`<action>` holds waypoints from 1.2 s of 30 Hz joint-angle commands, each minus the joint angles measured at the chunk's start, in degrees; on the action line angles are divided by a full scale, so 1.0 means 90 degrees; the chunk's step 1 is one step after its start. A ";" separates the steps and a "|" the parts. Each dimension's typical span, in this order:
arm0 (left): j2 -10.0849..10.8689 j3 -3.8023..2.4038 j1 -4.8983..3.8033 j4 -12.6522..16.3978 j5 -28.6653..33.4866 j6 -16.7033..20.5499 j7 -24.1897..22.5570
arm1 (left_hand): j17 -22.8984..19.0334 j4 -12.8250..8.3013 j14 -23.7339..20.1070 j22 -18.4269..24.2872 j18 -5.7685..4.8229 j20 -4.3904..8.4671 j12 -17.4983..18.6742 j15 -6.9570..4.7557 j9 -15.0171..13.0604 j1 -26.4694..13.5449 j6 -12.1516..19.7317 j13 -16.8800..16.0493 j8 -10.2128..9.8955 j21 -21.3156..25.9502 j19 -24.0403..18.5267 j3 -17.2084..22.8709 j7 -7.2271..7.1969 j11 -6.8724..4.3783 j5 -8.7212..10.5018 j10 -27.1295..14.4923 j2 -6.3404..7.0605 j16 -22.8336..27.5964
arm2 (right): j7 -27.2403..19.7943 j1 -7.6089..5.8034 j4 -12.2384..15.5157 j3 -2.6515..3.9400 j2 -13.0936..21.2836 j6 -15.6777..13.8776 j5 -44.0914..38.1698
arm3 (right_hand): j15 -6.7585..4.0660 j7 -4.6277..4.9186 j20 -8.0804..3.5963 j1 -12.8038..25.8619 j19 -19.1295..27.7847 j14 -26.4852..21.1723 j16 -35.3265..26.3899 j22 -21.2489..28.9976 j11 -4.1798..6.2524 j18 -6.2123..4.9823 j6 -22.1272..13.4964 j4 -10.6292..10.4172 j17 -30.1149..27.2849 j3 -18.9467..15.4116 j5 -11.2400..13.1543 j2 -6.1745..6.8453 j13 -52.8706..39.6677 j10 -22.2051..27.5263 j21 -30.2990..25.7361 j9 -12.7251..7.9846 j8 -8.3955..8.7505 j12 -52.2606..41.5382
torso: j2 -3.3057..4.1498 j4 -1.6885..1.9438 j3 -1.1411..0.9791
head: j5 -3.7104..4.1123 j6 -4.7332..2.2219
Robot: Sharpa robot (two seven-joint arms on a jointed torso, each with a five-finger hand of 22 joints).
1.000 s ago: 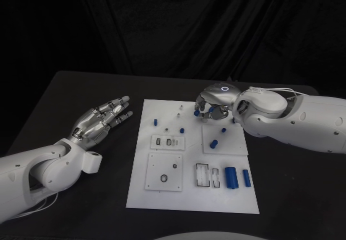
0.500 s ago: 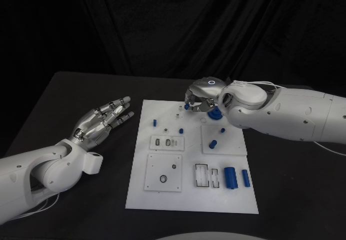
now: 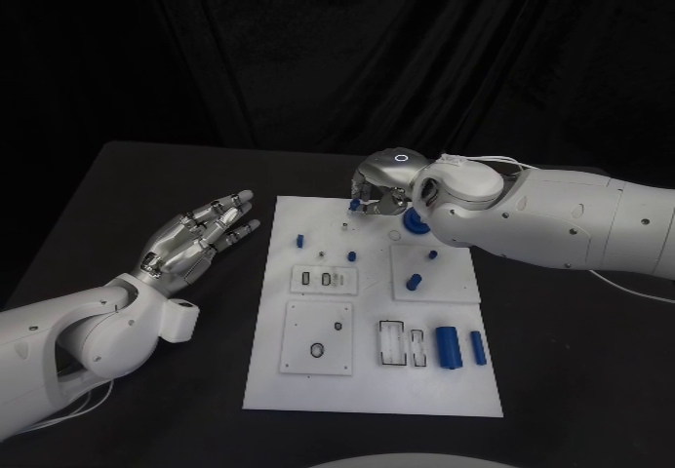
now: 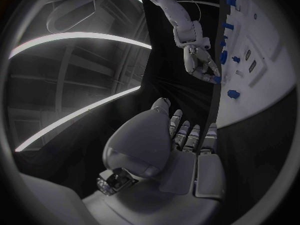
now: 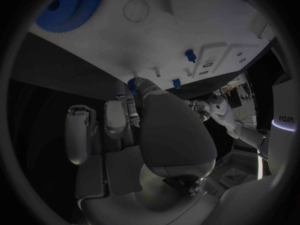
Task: Assemble the parts on the task board
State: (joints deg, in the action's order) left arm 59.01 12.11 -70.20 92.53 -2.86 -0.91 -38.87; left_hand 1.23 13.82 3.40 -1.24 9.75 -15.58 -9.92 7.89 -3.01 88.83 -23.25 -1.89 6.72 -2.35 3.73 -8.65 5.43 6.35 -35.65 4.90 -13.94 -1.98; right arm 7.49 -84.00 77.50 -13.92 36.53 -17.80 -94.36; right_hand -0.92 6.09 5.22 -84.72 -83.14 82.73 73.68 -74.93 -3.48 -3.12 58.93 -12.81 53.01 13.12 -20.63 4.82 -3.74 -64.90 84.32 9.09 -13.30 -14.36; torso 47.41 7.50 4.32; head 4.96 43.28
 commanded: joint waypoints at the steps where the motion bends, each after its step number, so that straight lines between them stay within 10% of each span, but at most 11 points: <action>1: -0.0017 -0.0004 -0.0013 0.0013 -0.0011 -0.0077 -0.0515 | 0.0009 0.0015 0.0021 -0.0005 0.0071 -0.0063 -0.0022 0.0043 0.0001 0.0053 0.0018 -0.0002 0.0017 -0.0012 -0.0001 0.0041 0.0017 0.0038 -0.0028 0.0011 -0.0010 -0.0039 | 0.0123 0.0020 -0.0034 0.0006 -0.0037 0.0037 0.0019 | 0.0002 -0.0114 0.0012 0.0072 -0.0040 0.0047 0.0021 -0.0642 -0.0012 0.0070 0.0093 -0.0009 0.0013 0.0032 -0.0024 0.0006 0.0000 -0.0037 0.0024 0.0666 0.0004 0.0031 | -0.0003 -0.0007 0.0005 | 0.0007 -0.0010; 36: -0.0098 0.0001 -0.0011 -0.0123 -0.0011 -0.0141 -0.0461 | 0.0009 0.0011 0.0022 -0.0006 0.0069 -0.0071 -0.0018 0.0057 0.0004 0.0051 0.0037 -0.0001 0.0010 -0.0013 0.0002 0.0056 0.0030 0.0052 -0.0025 0.0003 -0.0012 -0.0040 | 0.0185 0.0131 -0.0318 0.0006 -0.0265 0.0498 0.0202 | 0.0108 -0.0017 0.0106 0.0243 0.0110 -0.0080 -0.0126 -0.0465 -0.0134 0.0020 -0.0392 -0.0030 -0.0207 0.0083 0.0281 0.0039 -0.0017 0.0164 -0.0122 0.0713 0.0363 0.0333 | -0.0009 -0.0001 0.0004 | 0.0021 -0.0021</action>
State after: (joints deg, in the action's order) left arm 58.24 12.16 -70.20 91.38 -2.88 -1.31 -38.87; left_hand 1.22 13.99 3.61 -1.23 9.75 -16.00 -9.92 8.10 -3.01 88.83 -23.04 -1.89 6.72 -2.35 3.73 -8.50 5.64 6.34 -35.65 4.90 -13.94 -1.98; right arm 8.05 -82.99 74.71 -13.87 34.16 -14.71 -92.67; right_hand -0.22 5.89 6.02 -83.13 -82.34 82.03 72.74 -74.91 -4.72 -3.12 55.60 -12.95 51.20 13.78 -18.14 5.05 -3.84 -63.65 83.42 15.59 -10.20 -11.50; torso 47.35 7.40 4.33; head 5.12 43.06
